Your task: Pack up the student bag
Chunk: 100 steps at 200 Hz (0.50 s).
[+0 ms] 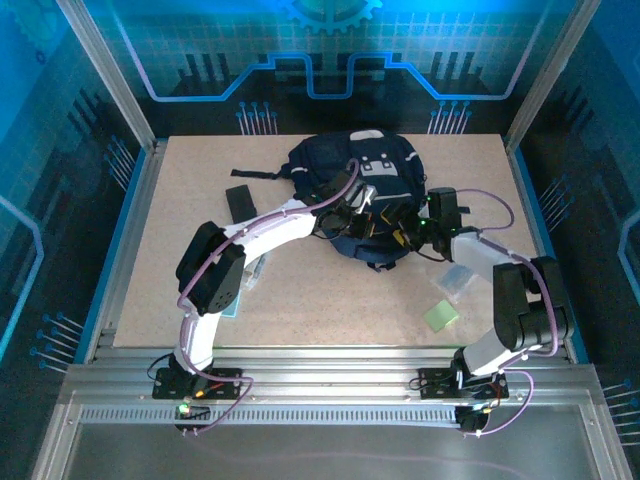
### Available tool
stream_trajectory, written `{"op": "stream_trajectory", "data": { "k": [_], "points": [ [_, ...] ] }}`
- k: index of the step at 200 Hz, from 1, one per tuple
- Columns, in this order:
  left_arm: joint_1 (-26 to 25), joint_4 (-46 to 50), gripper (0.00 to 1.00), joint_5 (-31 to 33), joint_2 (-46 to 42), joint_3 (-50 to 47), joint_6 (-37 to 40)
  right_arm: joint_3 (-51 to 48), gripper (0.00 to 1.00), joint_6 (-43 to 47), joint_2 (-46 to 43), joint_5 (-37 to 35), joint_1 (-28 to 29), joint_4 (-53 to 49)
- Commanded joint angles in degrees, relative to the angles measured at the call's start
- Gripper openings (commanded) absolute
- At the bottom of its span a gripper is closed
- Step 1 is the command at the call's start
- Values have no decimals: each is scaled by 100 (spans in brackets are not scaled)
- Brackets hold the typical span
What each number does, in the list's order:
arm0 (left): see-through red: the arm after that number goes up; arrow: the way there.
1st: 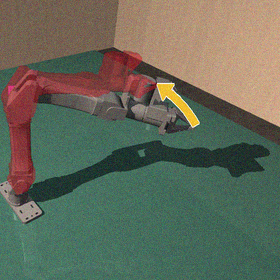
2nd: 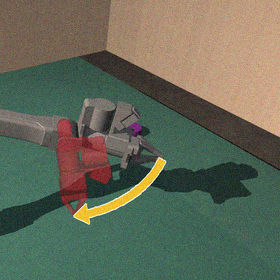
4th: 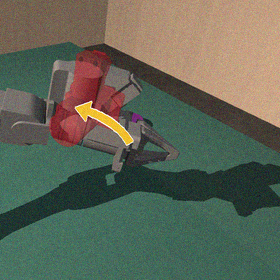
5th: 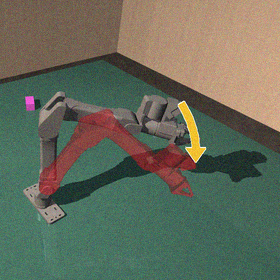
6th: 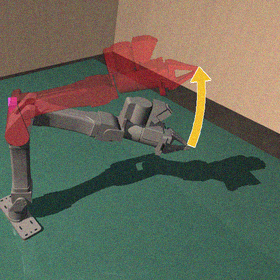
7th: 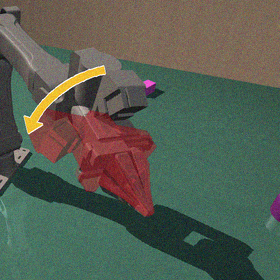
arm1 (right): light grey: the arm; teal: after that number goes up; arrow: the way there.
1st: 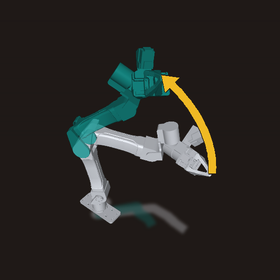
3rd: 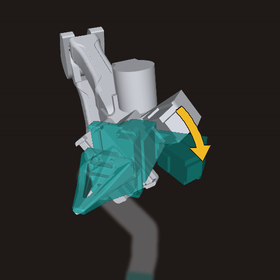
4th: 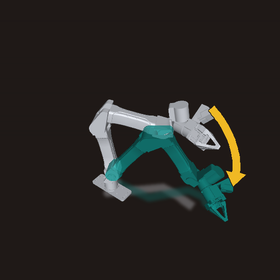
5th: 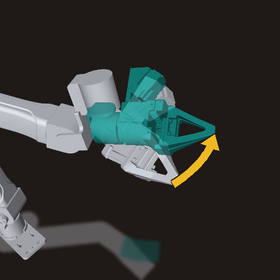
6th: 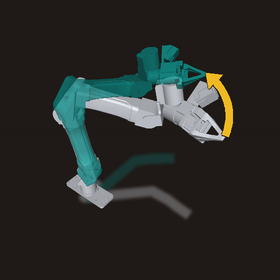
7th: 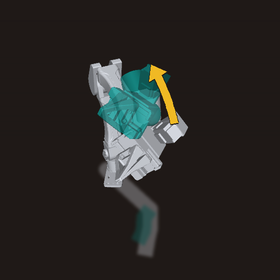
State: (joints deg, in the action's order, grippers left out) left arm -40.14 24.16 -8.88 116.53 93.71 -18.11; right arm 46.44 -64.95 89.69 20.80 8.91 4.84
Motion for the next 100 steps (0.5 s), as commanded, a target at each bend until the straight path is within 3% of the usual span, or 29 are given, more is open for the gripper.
{"op": "stream_trajectory", "data": {
  "k": [1,31,51,72,100],
  "points": [
    [-136,-262,0,-416,-445,223,-121,-113,68,-501,427,440,137,308],
    [-175,-509,0,-706,-620,50,-243,195,63,-498,889,143,235,497],
    [-179,-493,0,-690,-661,-77,-217,318,26,-596,960,-86,185,645],
    [-155,-179,0,-189,-757,-203,113,361,0,-357,768,-338,113,348],
    [-152,370,0,754,-846,-258,826,517,0,35,536,-463,-79,-53]
  ]
}}
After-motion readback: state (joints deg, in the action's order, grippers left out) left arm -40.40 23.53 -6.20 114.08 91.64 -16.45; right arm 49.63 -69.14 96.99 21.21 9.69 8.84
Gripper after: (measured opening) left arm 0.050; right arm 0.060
